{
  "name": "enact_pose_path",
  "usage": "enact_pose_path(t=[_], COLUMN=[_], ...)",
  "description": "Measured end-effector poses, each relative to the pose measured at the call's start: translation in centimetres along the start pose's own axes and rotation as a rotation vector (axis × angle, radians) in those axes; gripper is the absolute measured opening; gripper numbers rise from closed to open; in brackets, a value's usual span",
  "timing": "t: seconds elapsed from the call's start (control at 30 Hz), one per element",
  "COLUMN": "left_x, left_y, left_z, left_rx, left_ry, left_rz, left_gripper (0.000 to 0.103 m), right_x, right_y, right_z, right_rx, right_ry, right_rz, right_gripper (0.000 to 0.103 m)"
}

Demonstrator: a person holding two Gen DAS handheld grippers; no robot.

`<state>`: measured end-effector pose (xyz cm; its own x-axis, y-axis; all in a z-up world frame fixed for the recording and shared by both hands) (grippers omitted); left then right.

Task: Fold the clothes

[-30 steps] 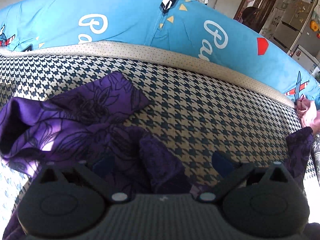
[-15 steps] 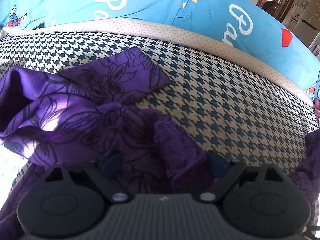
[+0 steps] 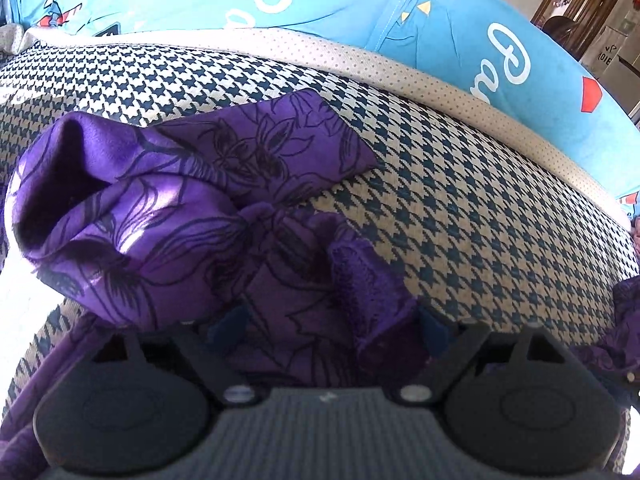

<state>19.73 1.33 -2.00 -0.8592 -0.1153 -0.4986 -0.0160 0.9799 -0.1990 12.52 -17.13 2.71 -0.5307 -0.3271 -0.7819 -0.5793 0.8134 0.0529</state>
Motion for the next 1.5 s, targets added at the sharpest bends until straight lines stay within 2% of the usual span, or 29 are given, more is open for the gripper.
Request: enact_pose_path(t=[0.17, 0.2, 0.23, 0.27, 0.33, 0.5, 0.6, 0.73, 0.8, 0.9, 1.03, 1.13, 1.2, 1.27, 1.5], left_x=[0.0, 0.0, 0.0, 0.1, 0.1, 0.1, 0.2, 0.3, 0.3, 0.3, 0.5, 0.6, 0.6, 0.7, 0.7], left_y=[0.3, 0.4, 0.4, 0.4, 0.4, 0.6, 0.7, 0.9, 1.0, 1.1, 1.0, 0.8, 0.6, 0.6, 0.5], left_z=[-0.1, -0.1, -0.2, -0.2, -0.2, -0.2, -0.3, -0.3, -0.3, -0.3, -0.3, -0.2, -0.2, -0.2, -0.2], left_rx=[0.01, 0.01, 0.011, 0.012, 0.012, 0.018, 0.021, 0.027, 0.031, 0.031, 0.024, 0.013, 0.005, 0.003, 0.009], left_ry=[0.001, 0.001, 0.001, 0.001, 0.002, 0.002, 0.004, 0.006, 0.007, 0.006, 0.003, -0.001, -0.003, -0.005, -0.004], left_rz=[-0.017, -0.019, -0.02, -0.02, -0.021, -0.036, -0.037, -0.048, -0.056, -0.058, -0.05, -0.033, -0.019, -0.013, -0.014], left_gripper=[0.088, 0.088, 0.088, 0.088, 0.088, 0.088, 0.089, 0.089, 0.089, 0.09, 0.091, 0.092, 0.093, 0.094, 0.095], right_x=[0.8, 0.9, 1.0, 1.0, 1.1, 1.2, 2.1, 4.1, 4.7, 4.6, 3.4, 2.5, 2.0, 1.4, -0.5], right_y=[-1.1, -1.1, -1.1, -1.2, -1.4, -2.6, -3.8, -4.8, -5.2, -6.0, -6.6, -5.5, -4.5, -3.6, -0.3], right_z=[1.0, 1.0, 1.0, 0.9, 0.5, -1.6, -2.4, -3.2, -3.7, -5.0, -6.3, -5.8, -5.4, -5.0, -3.6], right_rx=[0.007, 0.014, 0.022, 0.028, 0.04, 0.093, 0.143, 0.167, 0.177, 0.185, 0.18, 0.128, 0.09, 0.052, -0.081], right_ry=[0.069, 0.075, 0.079, 0.077, 0.071, 0.049, 0.094, 0.178, 0.198, 0.178, 0.082, 0.05, 0.032, 0.014, -0.047], right_rz=[0.061, 0.057, 0.055, 0.059, 0.072, 0.075, 0.1, 0.094, 0.095, 0.121, 0.157, 0.141, 0.127, 0.113, 0.064], right_gripper=[0.041, 0.037, 0.024, 0.015, 0.009, 0.007, 0.007, 0.007, 0.007, 0.007, 0.012, 0.014, 0.021, 0.033, 0.043])
Point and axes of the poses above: each gripper's, at about its wrist camera, not at the fingertips, and z roughly the way its jaws point, y to its left, x to its underside, the point moved 8 cm from there along z, roughly the way its jaws point, and after that the axes turned 6 degrees about z, right-handed, at the moved point
